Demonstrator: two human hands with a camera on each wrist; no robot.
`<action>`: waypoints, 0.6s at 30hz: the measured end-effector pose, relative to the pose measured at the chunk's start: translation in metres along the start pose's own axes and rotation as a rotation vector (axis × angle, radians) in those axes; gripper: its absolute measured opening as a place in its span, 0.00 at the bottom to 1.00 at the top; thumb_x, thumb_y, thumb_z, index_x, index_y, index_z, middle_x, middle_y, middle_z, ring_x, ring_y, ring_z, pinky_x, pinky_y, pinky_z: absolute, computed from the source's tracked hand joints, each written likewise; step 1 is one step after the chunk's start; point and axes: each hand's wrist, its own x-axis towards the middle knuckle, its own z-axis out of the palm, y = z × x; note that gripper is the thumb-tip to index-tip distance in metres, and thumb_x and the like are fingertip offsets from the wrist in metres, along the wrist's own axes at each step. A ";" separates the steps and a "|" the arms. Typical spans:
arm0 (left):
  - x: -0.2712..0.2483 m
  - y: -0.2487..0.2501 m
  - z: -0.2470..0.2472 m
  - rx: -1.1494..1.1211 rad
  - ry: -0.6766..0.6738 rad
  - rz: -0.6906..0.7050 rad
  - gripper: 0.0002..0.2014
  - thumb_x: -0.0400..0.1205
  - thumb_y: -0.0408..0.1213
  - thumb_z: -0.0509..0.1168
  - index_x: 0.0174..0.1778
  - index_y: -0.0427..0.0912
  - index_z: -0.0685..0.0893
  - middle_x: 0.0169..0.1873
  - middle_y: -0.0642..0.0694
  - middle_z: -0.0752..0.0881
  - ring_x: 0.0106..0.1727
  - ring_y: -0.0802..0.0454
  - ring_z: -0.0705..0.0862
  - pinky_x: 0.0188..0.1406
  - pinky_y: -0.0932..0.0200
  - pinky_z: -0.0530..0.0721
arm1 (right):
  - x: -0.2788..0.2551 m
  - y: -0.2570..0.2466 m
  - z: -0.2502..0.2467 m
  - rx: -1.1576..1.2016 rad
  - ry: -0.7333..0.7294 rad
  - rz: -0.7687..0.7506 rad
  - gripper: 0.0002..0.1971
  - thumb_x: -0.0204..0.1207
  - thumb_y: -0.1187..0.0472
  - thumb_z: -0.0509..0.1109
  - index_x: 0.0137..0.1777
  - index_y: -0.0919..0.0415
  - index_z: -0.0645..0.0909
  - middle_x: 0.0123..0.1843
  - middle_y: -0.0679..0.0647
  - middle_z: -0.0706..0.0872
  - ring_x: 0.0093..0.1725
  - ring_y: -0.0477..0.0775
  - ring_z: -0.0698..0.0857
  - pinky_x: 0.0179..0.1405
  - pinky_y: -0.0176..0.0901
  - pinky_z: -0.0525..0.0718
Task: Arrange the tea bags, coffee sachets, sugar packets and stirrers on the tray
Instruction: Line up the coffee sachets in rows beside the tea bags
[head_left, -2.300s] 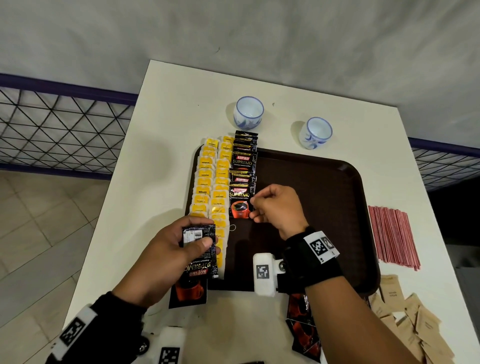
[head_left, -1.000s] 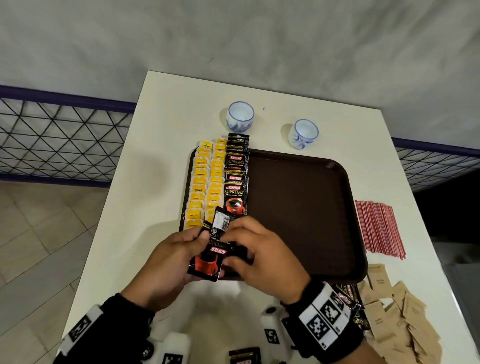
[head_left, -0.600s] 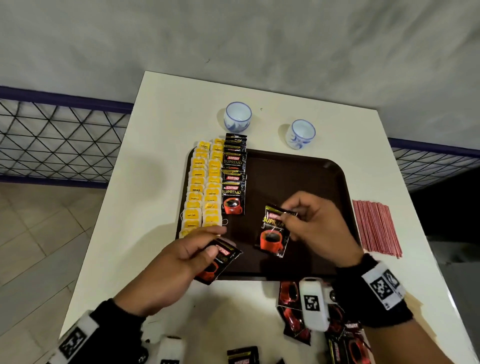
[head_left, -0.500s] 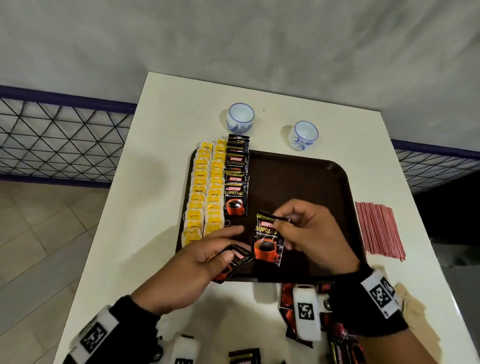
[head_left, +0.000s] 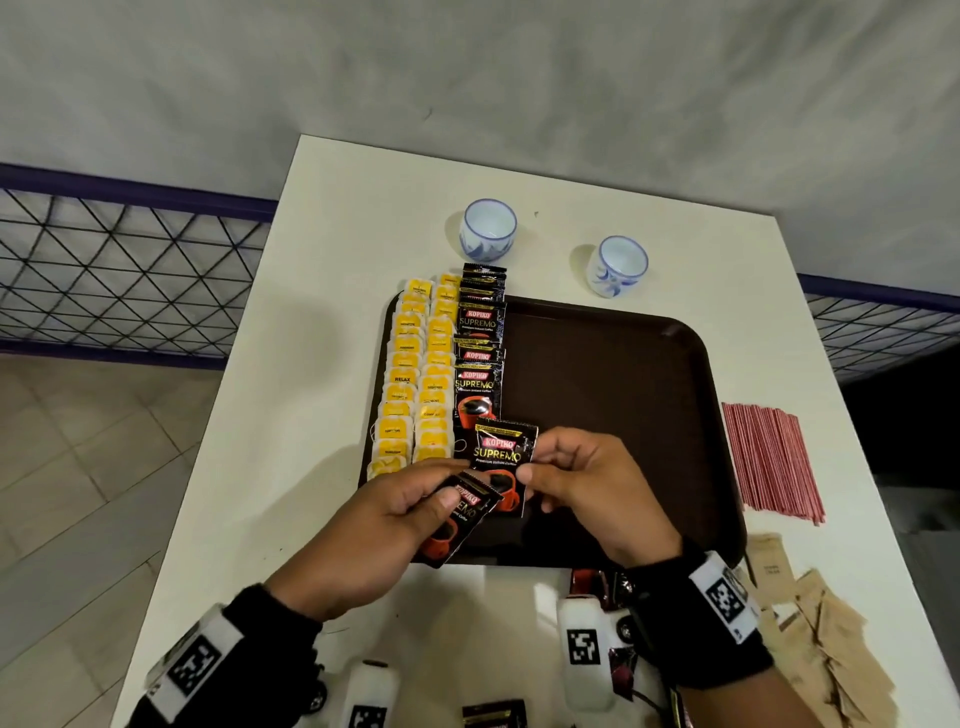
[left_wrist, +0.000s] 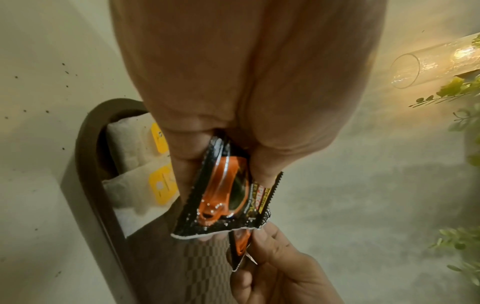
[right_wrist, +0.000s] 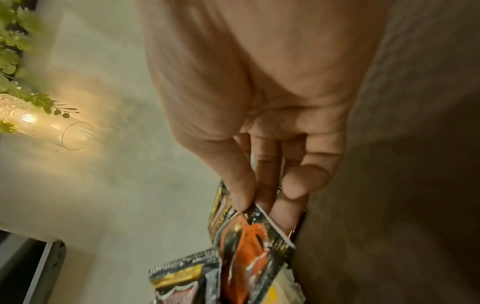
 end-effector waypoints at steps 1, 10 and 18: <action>0.000 -0.001 -0.001 0.000 0.008 -0.003 0.17 0.91 0.37 0.59 0.67 0.61 0.87 0.61 0.63 0.90 0.65 0.63 0.86 0.64 0.62 0.83 | 0.003 -0.001 0.000 0.003 0.012 0.010 0.03 0.76 0.76 0.74 0.43 0.69 0.86 0.35 0.64 0.87 0.33 0.53 0.85 0.27 0.38 0.81; -0.006 -0.020 -0.015 -0.114 0.172 -0.083 0.14 0.90 0.41 0.60 0.64 0.55 0.89 0.56 0.53 0.92 0.59 0.53 0.90 0.66 0.45 0.86 | 0.053 -0.007 -0.001 -0.030 0.111 0.125 0.09 0.77 0.77 0.72 0.41 0.63 0.81 0.31 0.57 0.84 0.27 0.52 0.84 0.22 0.36 0.81; -0.009 -0.026 -0.013 -0.191 0.252 -0.104 0.13 0.89 0.39 0.62 0.58 0.57 0.91 0.56 0.50 0.93 0.58 0.50 0.91 0.65 0.43 0.86 | 0.069 -0.003 0.013 -0.144 0.129 0.116 0.09 0.77 0.75 0.73 0.41 0.61 0.81 0.30 0.56 0.86 0.25 0.47 0.85 0.22 0.37 0.82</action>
